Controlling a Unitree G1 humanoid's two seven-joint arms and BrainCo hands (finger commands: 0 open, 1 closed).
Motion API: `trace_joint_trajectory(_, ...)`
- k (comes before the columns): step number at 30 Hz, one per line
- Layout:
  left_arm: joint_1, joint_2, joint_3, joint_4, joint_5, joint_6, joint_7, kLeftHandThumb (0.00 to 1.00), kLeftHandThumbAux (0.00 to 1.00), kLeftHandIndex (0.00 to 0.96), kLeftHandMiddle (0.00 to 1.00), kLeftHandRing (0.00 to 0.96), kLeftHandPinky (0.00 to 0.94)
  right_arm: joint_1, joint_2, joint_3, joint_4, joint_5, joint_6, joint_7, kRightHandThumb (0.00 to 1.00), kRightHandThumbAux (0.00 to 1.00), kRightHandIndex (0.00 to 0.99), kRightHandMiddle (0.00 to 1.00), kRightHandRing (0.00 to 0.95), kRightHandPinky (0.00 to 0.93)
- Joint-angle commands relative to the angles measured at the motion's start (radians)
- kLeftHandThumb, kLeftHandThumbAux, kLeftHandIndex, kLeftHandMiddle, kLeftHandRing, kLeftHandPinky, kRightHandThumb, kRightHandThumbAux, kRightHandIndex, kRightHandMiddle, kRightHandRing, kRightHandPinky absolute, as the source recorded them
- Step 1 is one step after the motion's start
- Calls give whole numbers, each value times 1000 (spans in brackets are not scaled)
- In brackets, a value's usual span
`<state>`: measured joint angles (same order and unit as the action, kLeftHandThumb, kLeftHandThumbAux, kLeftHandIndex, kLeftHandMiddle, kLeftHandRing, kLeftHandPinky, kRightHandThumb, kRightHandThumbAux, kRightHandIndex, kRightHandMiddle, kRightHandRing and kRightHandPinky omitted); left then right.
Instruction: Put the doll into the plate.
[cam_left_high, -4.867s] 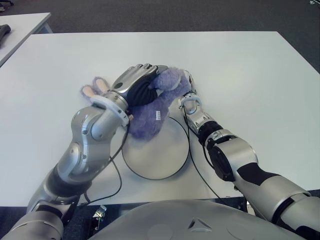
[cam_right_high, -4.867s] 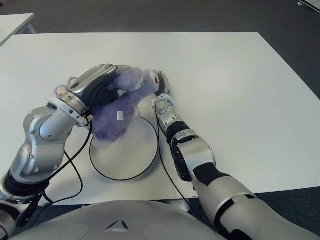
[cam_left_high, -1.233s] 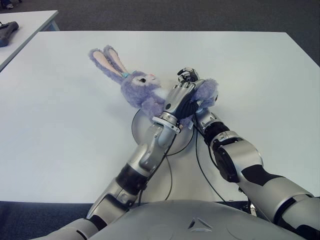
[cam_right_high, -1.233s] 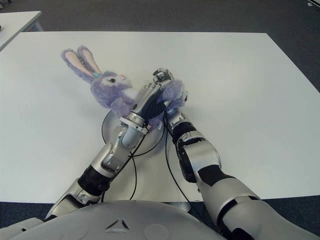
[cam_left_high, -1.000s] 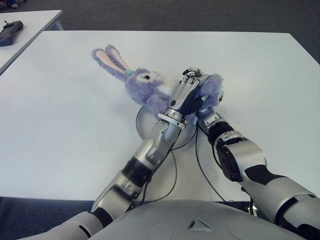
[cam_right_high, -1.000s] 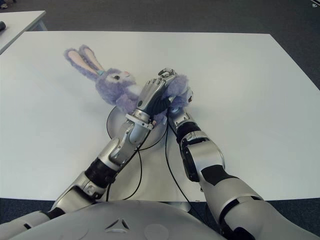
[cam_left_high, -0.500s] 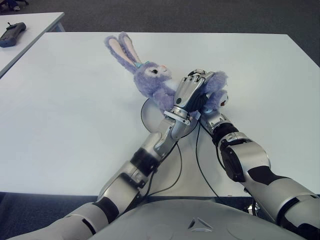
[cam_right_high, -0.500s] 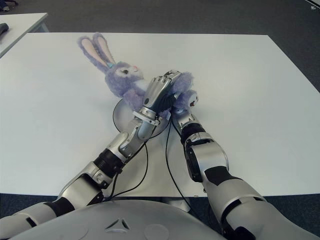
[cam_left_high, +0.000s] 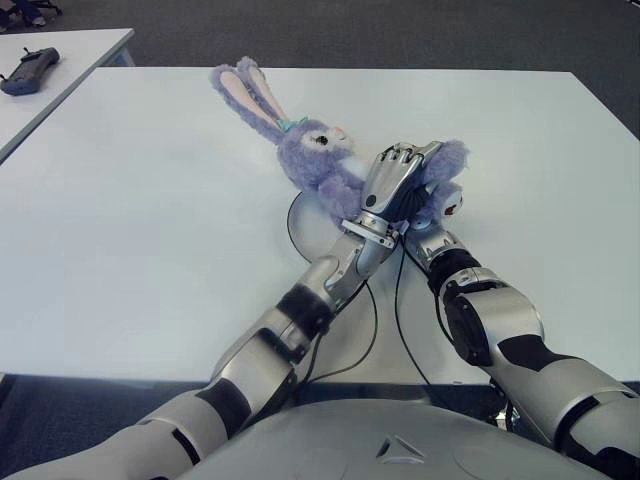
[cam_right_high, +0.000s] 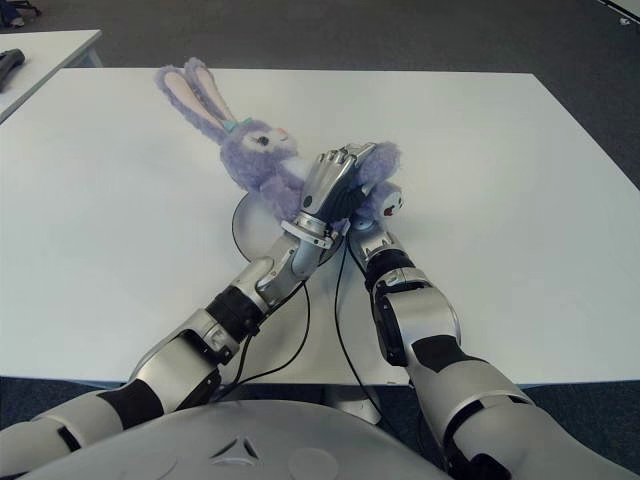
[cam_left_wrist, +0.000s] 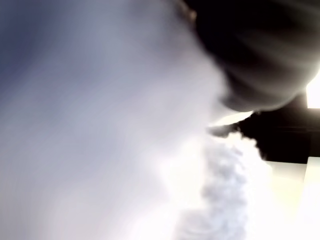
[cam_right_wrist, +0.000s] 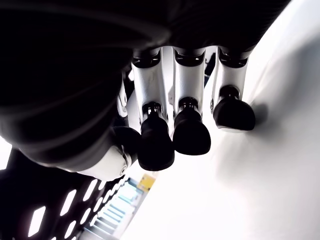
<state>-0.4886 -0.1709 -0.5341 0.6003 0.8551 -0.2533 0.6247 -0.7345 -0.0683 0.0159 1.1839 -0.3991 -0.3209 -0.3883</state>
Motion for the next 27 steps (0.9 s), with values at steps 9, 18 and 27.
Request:
trace_joint_trajectory(9, 279, 11, -124, 707, 68, 7, 53, 746, 692, 444, 813, 829, 833, 382, 132, 11, 224, -52, 131, 104, 701, 735, 406, 735, 774, 794)
trace_joint_trajectory(18, 276, 10, -123, 714, 70, 2, 59, 746, 692, 444, 813, 829, 833, 382, 132, 9, 224, -54, 131, 104, 701, 735, 406, 735, 774, 794)
trace_joint_trajectory(27, 275, 10, -122, 716, 71, 0, 60, 746, 692, 444, 813, 829, 833, 382, 132, 9, 224, -54, 131, 104, 701, 735, 406, 735, 774, 794)
